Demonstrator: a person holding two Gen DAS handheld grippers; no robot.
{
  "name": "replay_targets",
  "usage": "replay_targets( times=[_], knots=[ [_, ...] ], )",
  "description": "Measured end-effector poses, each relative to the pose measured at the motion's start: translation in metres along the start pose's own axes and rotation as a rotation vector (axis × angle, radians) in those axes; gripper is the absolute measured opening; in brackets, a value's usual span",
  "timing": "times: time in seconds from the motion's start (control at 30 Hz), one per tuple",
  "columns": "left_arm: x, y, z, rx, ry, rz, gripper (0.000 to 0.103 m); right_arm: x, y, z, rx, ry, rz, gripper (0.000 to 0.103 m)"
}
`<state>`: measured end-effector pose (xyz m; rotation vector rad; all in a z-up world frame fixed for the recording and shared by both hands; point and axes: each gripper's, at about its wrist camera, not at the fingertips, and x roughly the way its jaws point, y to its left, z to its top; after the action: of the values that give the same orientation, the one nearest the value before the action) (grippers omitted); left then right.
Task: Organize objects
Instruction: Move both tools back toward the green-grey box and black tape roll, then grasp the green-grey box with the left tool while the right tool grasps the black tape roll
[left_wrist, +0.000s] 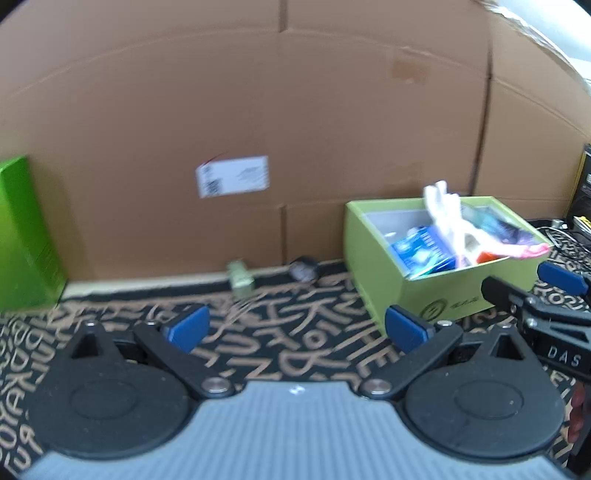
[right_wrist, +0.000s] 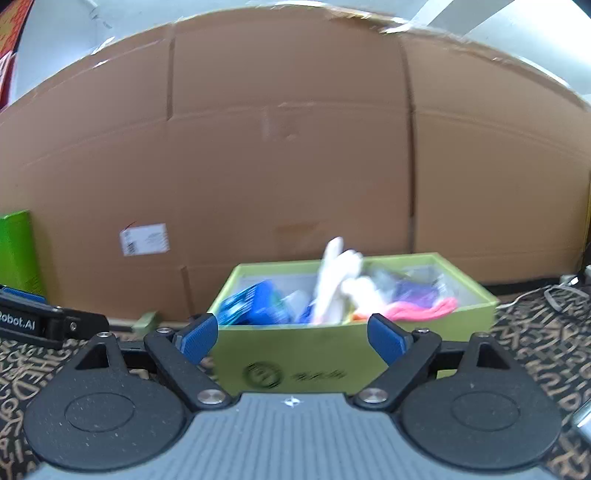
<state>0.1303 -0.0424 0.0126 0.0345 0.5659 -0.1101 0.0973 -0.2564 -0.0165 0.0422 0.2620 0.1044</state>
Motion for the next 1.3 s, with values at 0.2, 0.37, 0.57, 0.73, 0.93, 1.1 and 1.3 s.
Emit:
replay_targets(
  times=[0.2, 0.37, 0.57, 0.73, 0.93, 1.1, 1.3],
  knots=[
    [0.002, 0.034, -0.014, -0.053, 0.032, 0.05, 0.103, 0.01, 0.033, -0.008, -0.049, 0.038, 0.042, 0.091],
    [0.005, 0.059, -0.022, -0.088, 0.043, 0.063, 0.103, 0.015, 0.055, -0.007, -0.092, 0.044, 0.074, 0.091],
    [0.017, 0.087, -0.025, -0.135, 0.07, 0.066, 0.103, 0.029, 0.082, -0.007, -0.142, 0.062, 0.116, 0.091],
    [0.03, 0.102, -0.018, -0.155, 0.078, 0.038, 0.103, 0.049, 0.107, -0.008, -0.208, 0.082, 0.149, 0.085],
    [0.058, 0.107, 0.004, -0.146, 0.07, -0.021, 0.103, 0.092, 0.127, -0.005, -0.294, 0.101, 0.156, 0.069],
    [0.099, 0.104, 0.023, -0.138, 0.1, -0.074, 0.099, 0.133, 0.136, -0.002, -0.35, 0.13, 0.153, 0.059],
    [0.156, 0.1, 0.035, -0.131, 0.141, -0.094, 0.08, 0.172, 0.136, -0.005, -0.411, 0.169, 0.106, 0.053]
  ],
)
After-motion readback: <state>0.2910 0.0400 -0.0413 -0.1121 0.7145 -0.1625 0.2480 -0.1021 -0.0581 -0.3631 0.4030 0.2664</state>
